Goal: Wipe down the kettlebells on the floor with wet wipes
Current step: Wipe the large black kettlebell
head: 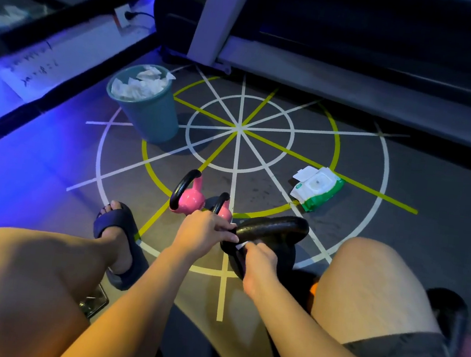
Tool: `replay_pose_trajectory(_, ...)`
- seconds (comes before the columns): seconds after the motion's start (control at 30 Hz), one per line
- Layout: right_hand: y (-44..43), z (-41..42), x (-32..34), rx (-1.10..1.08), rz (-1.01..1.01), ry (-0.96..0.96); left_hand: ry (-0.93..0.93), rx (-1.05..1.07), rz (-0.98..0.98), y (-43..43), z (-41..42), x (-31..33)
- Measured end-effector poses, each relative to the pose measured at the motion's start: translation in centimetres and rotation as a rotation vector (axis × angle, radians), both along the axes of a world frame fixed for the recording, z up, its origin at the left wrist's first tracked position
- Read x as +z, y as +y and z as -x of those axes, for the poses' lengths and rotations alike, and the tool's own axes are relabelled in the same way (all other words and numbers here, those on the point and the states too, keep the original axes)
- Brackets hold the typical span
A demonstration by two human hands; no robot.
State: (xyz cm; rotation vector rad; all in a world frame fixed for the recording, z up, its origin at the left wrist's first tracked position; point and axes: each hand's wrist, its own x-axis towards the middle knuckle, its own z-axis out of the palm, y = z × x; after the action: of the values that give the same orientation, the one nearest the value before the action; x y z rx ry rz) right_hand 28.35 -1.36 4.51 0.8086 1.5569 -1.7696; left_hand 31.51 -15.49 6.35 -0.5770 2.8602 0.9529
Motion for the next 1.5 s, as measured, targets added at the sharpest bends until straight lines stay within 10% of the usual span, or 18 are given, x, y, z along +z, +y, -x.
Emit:
replay_pose_trajectory(0.1,0.7,1.3,1.4,-0.393,0.370,-0.218,-0.013,0.005,0.002,0.0,0.0,0.1)
replay_pose_trajectory(0.33,5.7,4.4,3.9,-0.495,0.165,-0.090,-0.054,0.002,-0.033,0.1,0.3,0.8)
replay_pose_trajectory(0.73,11.2,5.9,10.5,-0.082,-0.090,0.326,-0.324,-0.194,0.154,2.2,3.9,5.7)
replay_pose_trajectory(0.97,13.5,8.0,14.6,0.276,-0.205,0.536,0.081,-0.214,-0.495,8.9,6.7,10.9)
replay_pose_trajectory(1.5,15.8,9.8,11.9,0.474,0.096,0.424,0.187,0.058,-0.873,11.9,6.2,8.8)
